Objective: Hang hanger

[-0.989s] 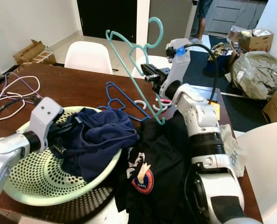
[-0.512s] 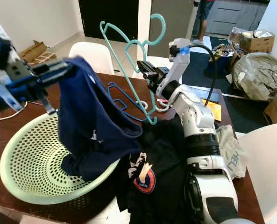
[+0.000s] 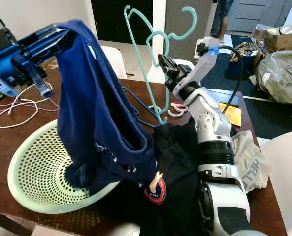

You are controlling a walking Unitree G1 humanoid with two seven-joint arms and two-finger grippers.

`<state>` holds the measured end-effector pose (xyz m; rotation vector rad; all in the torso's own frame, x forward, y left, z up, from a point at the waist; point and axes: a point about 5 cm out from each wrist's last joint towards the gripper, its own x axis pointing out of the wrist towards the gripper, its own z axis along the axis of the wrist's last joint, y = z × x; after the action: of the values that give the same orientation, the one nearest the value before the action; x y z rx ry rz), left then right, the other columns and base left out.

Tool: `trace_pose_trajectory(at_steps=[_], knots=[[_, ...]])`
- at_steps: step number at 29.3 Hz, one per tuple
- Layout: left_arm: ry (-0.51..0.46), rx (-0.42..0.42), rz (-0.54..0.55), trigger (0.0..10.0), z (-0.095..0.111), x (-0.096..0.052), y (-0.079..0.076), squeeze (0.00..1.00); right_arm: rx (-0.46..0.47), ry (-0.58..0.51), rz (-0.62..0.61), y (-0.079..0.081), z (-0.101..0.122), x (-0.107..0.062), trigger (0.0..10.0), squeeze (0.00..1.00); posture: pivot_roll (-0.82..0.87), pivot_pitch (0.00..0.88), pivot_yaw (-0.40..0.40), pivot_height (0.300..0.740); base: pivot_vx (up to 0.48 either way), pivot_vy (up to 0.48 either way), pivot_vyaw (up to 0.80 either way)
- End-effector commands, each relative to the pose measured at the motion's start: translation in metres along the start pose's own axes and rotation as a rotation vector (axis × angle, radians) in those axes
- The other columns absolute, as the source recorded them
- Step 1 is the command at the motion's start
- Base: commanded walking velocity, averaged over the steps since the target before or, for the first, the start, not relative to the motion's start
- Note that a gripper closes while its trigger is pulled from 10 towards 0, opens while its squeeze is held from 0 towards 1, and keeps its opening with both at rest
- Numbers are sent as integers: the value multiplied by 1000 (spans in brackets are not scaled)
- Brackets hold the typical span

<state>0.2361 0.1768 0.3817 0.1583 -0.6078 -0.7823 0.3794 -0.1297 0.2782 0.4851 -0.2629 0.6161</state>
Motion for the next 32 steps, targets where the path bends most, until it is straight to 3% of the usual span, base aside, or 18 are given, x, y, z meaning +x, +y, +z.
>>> trace_pose_trajectory(at_steps=[1,3,4,6,12,13,15,16,17,19,20,21,24,27,28,29,31,32], knots=[[-39,60,30,10000,17,1,8,0,17,-37,25,5,3,1,10000,0,132,0,0,740,-420,0,0],[-39,60,30,10000,17,1,8,0,17,-37,25,5,3,1,10000,0,132,0,0,740,-420,0,0],[-76,128,46,10000,39,6,18,0,39,-64,42,8,4,2,10000,0,137,0,-1,740,-420,0,0],[-92,154,46,10000,48,9,21,0,45,-77,46,8,5,2,10000,0,135,0,1,740,-418,0,0],[-105,214,56,10000,61,14,27,0,56,-108,53,9,10,2,10000,0,132,0,5,740,-432,0,0],[-74,332,129,10000,70,13,41,0,62,-120,53,8,12,1,10000,0,129,0,5,740,-435,0,0],[-74,332,129,10000,70,13,41,0,62,-120,53,8,12,1,10000,0,129,0,5,740,-435,0,0],[-48,421,182,10000,78,12,51,0,65,-128,53,7,14,1,10000,0,130,0,5,740,-435,0,0],[-48,421,182,10000,78,12,51,0,65,-128,53,7,14,1,10000,0,130,0,5,740,-435,0,0],[-10,697,370,10000,116,5,89,0,71,-136,53,6,15,0,10000,0,141,0,13,740,-439,0,0],[-10,697,370,10000,116,5,89,0,71,-136,53,6,15,0,10000,0,141,0,13,740,-439,0,0],[-34,767,426,10000,136,4,100,0,73,-139,53,6,14,0,10000,0,144,0,12,740,-439,0,0],[-65,836,449,10000,155,7,103,0,78,-145,54,6,14,0,10000,0,143,0,13,740,-441,0,0],[-160,890,399,10000,181,26,91,0,83,-152,56,6,14,-1,10000,0,143,0,15,740,-442,0,0],[-160,890,399,10000,181,26,91,0,83,-152,56,6,14,-1,10000,0,143,0,15,740,-442,0,0],[-201,884,343,10000,185,38,80,0,84,-154,57,6,14,-1,10000,0,140,0,15,740,-446,0,0],[-201,884,343,10000,185,38,80,0,84,-154,57,6,14,-1,10000,0,140,0,15,740,-446,0,0],[-228,861,273,10000,182,51,70,0,85,-157,55,6,14,-2,10000,0,137,0,18,740,-450,0,0]])
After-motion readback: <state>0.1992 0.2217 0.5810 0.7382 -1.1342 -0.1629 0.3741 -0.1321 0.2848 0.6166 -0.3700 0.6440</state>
